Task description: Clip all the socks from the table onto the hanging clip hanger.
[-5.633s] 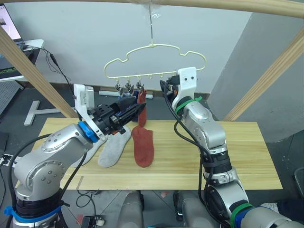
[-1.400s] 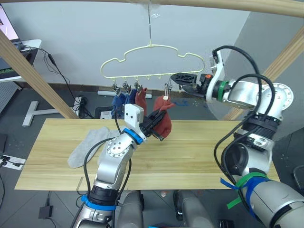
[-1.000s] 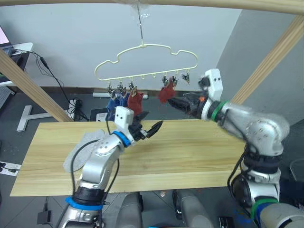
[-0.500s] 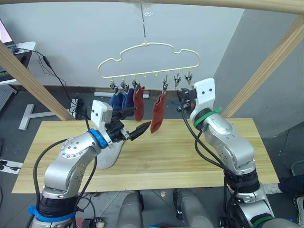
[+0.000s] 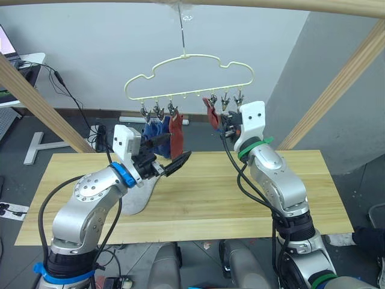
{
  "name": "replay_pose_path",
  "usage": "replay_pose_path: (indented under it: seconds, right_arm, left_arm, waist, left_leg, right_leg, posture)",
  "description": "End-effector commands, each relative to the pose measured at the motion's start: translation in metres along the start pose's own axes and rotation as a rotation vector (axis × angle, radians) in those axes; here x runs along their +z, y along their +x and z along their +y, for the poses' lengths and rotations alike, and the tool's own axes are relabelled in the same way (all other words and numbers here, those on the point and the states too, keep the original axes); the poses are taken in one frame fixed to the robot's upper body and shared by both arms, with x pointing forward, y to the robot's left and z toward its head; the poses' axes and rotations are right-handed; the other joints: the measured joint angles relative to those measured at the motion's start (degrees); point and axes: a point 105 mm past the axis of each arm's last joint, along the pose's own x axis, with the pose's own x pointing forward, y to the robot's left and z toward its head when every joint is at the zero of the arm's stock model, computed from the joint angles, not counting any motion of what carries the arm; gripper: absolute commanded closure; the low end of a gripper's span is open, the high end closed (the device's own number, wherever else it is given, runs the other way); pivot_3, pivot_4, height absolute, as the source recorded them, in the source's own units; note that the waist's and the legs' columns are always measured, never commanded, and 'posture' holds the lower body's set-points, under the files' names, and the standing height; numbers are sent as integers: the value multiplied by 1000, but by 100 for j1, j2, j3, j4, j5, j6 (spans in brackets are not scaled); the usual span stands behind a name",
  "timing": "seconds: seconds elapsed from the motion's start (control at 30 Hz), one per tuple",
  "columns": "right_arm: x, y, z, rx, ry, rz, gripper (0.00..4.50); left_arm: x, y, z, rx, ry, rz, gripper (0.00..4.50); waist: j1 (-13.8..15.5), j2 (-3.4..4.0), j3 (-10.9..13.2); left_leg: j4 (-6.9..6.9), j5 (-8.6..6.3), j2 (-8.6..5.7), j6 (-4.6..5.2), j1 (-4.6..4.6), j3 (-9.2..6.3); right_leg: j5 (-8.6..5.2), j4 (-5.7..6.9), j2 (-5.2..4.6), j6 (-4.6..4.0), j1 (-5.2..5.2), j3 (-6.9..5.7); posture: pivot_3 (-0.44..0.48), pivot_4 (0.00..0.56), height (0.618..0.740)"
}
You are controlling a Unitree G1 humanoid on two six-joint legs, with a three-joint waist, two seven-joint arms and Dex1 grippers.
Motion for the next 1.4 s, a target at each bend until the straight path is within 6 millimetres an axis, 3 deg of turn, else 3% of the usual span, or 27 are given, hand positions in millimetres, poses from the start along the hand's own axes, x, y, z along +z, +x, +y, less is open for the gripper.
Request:
replay_pose_path:
  seconds: [0.03,0.53,0.67,1.03,1.4]
  right_arm:
    - [16,1,-1,-7,-6,-65,1901]
    - [23,21,-5,-63,29,-93,1901]
    - [24,24,-5,-62,29,-99,2802]
    - [24,27,-6,-71,17,-100,2802]
    - [31,37,4,-55,43,-125,2802]
  left_arm:
    - [14,-4,-5,-18,29,-40,309]
    - [16,-2,-4,-11,30,-41,309]
    - [15,-2,-4,-9,28,-37,309]
    - [15,-2,-5,-5,25,-39,309]
    - [47,7,-5,-10,87,-140,309]
  waist:
    - [21,0,0]
    - [71,0,0]
    - [71,0,0]
    - [71,2,1]
    - [82,2,1]
  left_leg:
    - [0,0,0,0,0,0]
    - [1,0,-1,0,0,0]
    - [1,0,0,0,0,0]
    - [1,0,0,0,0,0]
    - [1,0,-1,0,0,0]
  right_leg:
    - [0,0,0,0,0,0]
    - [1,1,0,-1,0,-1]
    - [6,1,0,-10,0,-1]
    - [17,2,0,-29,0,-1]
    - [17,1,0,-29,0,-1]
  posture:
    - [-23,267,740]
    - [-21,266,740]
    - [-21,266,740]
    - [-11,276,740]
    - [-11,276,740]
